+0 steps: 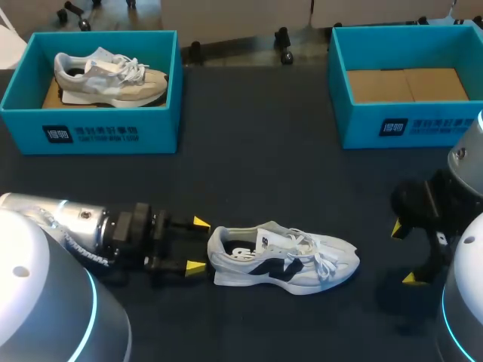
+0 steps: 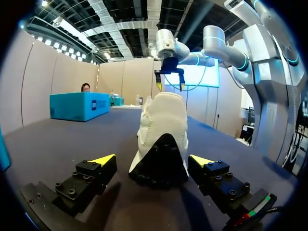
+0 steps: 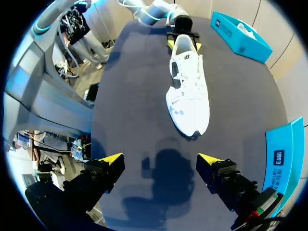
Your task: Take the shoe out of the shoebox, open the shoe tongue, remove and reinsert the insole, then place the shoe into the shoebox
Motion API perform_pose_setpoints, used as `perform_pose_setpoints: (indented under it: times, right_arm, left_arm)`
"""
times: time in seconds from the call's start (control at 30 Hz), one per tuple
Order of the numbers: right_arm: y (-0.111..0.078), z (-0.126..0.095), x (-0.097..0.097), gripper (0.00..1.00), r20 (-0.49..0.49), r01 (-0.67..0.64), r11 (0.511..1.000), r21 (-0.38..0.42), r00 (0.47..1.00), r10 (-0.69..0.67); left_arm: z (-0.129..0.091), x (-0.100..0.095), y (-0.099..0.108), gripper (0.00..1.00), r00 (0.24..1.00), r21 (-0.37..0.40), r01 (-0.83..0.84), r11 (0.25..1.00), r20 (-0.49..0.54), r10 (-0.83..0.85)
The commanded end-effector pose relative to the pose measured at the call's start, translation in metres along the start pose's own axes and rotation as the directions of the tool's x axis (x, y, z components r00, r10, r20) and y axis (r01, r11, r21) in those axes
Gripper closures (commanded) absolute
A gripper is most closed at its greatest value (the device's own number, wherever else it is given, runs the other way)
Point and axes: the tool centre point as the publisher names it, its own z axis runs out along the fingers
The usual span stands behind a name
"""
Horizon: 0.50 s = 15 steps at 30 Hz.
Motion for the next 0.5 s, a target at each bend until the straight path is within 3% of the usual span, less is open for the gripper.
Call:
perform_pose_setpoints:
  times: [0.03, 0.5]
  right_arm:
    - [0.000, 0.001, 0.000, 0.00, 0.001, 0.001, 1.000, 0.001, 1.000, -0.001]
    - [0.000, 0.001, 0.000, 0.00, 0.001, 0.001, 1.000, 0.001, 1.000, -0.001]
  left_arm:
    - [0.006, -0.001, 0.004, 0.00, 1.000, 0.000, 0.005, 1.000, -0.007, -0.005]
    - [0.018, 0.013, 0.007, 0.00, 1.000, -0.008, 0.005, 1.000, -0.026, -0.006]
